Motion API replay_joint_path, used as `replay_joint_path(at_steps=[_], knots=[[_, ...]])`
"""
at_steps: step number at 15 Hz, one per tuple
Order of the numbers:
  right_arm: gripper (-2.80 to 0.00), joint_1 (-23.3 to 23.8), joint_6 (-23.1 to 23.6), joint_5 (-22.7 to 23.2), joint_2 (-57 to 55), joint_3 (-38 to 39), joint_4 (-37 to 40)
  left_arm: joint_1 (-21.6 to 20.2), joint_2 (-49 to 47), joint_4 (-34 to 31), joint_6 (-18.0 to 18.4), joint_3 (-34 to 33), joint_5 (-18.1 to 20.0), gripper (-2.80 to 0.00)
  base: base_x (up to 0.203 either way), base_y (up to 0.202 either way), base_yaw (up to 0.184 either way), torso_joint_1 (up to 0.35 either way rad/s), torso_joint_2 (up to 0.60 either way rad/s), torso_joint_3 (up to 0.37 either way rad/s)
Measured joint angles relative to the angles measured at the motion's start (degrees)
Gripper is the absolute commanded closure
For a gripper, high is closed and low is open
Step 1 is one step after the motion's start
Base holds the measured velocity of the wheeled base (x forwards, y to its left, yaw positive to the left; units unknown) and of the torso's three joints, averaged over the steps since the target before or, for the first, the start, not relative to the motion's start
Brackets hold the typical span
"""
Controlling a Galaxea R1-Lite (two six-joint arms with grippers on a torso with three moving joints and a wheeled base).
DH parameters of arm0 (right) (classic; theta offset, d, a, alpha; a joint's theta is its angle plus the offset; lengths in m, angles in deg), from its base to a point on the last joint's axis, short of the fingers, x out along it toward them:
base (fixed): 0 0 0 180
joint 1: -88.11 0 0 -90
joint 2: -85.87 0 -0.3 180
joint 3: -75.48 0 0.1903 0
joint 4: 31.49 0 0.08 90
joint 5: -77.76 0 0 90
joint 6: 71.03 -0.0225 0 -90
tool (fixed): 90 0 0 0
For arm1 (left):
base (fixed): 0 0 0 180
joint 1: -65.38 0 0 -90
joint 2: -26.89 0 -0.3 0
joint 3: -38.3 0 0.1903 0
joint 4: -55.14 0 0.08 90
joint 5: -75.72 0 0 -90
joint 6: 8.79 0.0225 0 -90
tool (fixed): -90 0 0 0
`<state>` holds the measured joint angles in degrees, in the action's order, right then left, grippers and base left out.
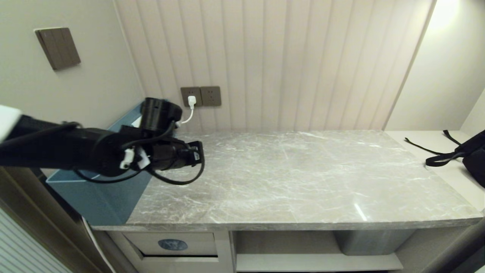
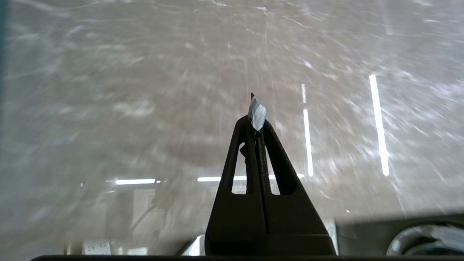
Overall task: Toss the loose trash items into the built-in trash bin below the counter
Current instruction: Pick up the garbage, then put the garbage in the trash can
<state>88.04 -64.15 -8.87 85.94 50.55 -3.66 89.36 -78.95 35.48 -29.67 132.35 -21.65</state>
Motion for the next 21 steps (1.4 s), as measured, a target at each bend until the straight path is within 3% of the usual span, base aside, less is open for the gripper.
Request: replay_joint_path(at_steps=[3,8,10,13,15,18,21], knots=[[0.0,0.0,0.0,0.01,0.0,0.0,0.0,-3.42,18.32,2.55,2.0,-15.54,2.86,0.0,0.0,0.0,0.0,0.0,0.0,0.0],[0.0,0.0,0.0,0.01,0.0,0.0,0.0,-19.21,48.93,4.19,5.82,-36.55,9.93,0.0,0.0,0.0,0.0,0.0,0.0,0.0],[0.0,0.0,0.0,0.01,0.0,0.0,0.0,-22.58,58.33,4.32,7.4,-42.54,10.56,0.0,0.0,0.0,0.0,0.0,0.0,0.0],[0.0,0.0,0.0,0.01,0.0,0.0,0.0,-24.69,68.33,3.82,11.73,-50.65,10.61,0.0,0.0,0.0,0.0,0.0,0.0,0.0],[0.0,0.0,0.0,0.01,0.0,0.0,-0.02,-25.02,73.47,3.86,12.74,-55.33,10.74,0.0,0.0,0.0,0.0,0.0,0.0,0.0],[0.0,0.0,0.02,0.01,-0.02,-0.01,-0.02,-24.81,82.75,3.52,17.54,-63.65,11.22,0.0,0.0,0.0,0.0,0.0,0.0,0.0],[0.0,0.0,0.0,0.0,0.0,-0.02,0.0,-24.57,93.41,-3.08,19.73,-67.68,9.67,0.0,0.0,0.0,0.0,0.0,0.0,0.0]])
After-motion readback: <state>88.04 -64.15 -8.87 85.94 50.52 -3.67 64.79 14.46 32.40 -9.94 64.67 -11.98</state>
